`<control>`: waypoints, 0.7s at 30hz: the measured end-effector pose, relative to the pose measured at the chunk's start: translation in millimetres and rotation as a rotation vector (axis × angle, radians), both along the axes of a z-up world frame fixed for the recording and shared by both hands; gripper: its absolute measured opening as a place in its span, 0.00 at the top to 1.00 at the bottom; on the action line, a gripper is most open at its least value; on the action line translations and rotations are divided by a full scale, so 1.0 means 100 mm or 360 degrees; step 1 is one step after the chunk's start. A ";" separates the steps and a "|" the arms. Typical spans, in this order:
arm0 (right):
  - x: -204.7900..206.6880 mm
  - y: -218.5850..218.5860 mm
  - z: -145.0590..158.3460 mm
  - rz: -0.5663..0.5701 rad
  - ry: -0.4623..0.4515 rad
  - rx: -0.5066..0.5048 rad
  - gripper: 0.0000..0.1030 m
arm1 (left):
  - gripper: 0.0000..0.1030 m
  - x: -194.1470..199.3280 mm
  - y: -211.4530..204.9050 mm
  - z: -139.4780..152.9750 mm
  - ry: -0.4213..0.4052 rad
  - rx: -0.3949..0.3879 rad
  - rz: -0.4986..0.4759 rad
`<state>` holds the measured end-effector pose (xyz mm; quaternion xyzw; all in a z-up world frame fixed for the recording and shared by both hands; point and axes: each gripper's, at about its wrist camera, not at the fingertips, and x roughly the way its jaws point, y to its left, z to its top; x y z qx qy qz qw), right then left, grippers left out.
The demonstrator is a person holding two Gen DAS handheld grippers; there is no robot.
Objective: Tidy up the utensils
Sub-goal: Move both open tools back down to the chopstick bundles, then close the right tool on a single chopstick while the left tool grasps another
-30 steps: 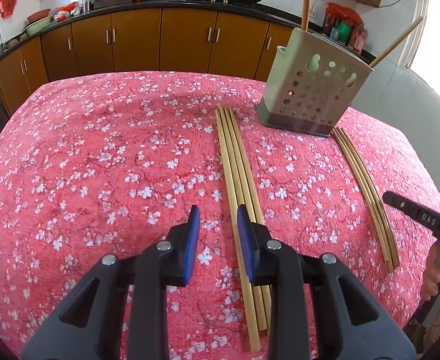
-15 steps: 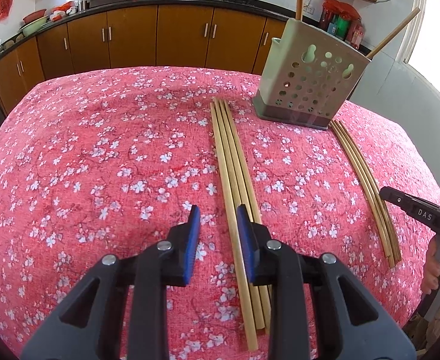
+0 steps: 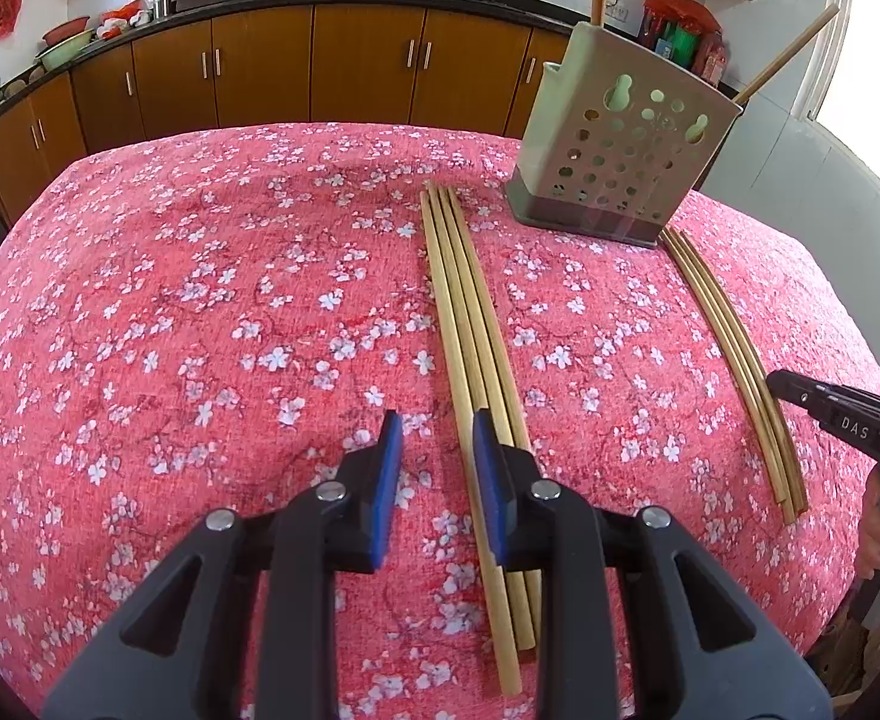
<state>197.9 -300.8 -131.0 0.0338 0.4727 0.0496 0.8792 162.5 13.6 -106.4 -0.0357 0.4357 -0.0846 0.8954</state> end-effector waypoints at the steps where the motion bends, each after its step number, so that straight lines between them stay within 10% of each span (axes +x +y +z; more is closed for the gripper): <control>1: -0.02 0.00 0.00 0.0006 -0.0008 -0.0007 0.87 | 0.75 0.00 0.00 0.00 0.0001 0.0000 0.0001; 21: -0.04 -0.19 0.01 -0.0178 -0.0120 -0.0089 0.92 | 0.90 -0.15 -0.15 -0.07 0.0043 0.0168 -0.0076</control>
